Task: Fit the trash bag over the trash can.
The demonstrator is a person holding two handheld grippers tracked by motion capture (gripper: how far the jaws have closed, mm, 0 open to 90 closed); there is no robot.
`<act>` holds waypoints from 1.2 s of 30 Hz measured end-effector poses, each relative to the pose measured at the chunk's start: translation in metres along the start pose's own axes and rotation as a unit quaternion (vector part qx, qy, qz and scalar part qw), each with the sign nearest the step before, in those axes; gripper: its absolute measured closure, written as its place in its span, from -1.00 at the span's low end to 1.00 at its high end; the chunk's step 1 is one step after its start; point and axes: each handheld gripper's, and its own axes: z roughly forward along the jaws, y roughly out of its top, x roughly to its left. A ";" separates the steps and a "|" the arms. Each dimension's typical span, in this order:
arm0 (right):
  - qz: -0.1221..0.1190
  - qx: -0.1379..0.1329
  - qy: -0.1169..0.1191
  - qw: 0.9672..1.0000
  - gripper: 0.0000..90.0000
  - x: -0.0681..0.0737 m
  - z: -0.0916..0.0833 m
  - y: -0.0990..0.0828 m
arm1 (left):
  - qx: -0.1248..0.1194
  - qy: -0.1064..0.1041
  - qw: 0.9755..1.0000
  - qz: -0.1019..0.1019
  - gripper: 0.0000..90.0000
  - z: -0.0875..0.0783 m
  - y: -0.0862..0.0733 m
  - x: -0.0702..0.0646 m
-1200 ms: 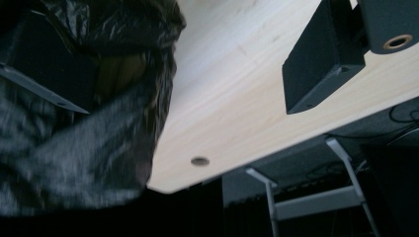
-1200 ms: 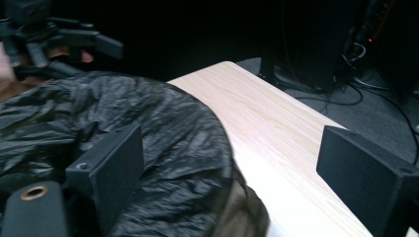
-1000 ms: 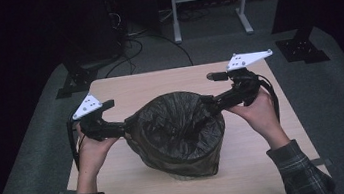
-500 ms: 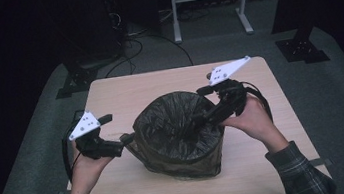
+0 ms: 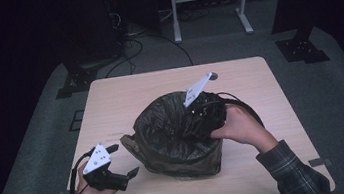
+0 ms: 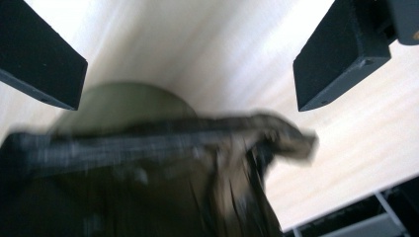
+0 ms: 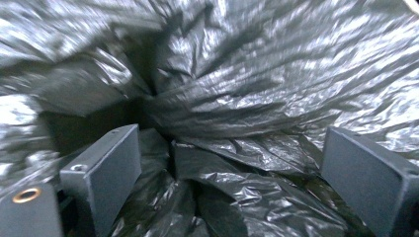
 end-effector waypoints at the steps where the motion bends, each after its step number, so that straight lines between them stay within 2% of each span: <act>1: -0.004 0.007 -0.003 1.000 -0.82 0.000 0.002 0.000 | 0.005 0.001 1.000 0.001 -1.00 0.000 -0.004 -0.002; 6: -0.024 0.042 -0.009 0.999 -0.81 0.003 0.010 0.005 | 0.031 -0.004 1.000 0.001 -1.00 0.007 -0.025 -0.005; 10: -0.027 0.059 -0.002 0.998 -0.81 0.005 0.018 0.006 | 0.045 -0.004 0.999 0.004 -1.00 0.013 -0.039 -0.003; 14: -0.028 0.083 -0.001 0.996 -0.81 0.006 0.026 0.007 | 0.062 -0.003 0.998 0.001 -1.00 0.020 -0.050 0.000; 19: -0.026 0.096 0.004 0.995 -0.81 0.006 0.027 0.008 | 0.078 -0.008 0.997 0.003 -1.00 0.028 -0.055 0.001; 23: -0.023 0.071 0.007 0.997 -0.81 0.004 0.023 0.008 | 0.084 -0.009 0.996 0.002 -1.00 0.032 -0.058 0.002; 28: -0.019 0.025 0.007 0.999 -0.81 0.003 0.004 0.014 | 0.098 -0.012 0.995 0.002 -1.00 0.039 -0.063 0.003; 30: -0.020 0.004 0.008 1.000 -0.81 0.004 -0.003 0.019 | 0.108 -0.010 0.994 0.007 -1.00 0.041 -0.063 0.002; 33: -0.025 -0.020 0.005 0.999 -0.81 0.007 -0.010 0.030 | 0.108 -0.011 0.994 0.007 -1.00 0.042 -0.062 0.001; 36: -0.026 -0.038 0.006 0.999 -0.81 0.008 -0.009 0.041 | 0.110 -0.013 0.994 0.003 -1.00 0.042 -0.062 0.002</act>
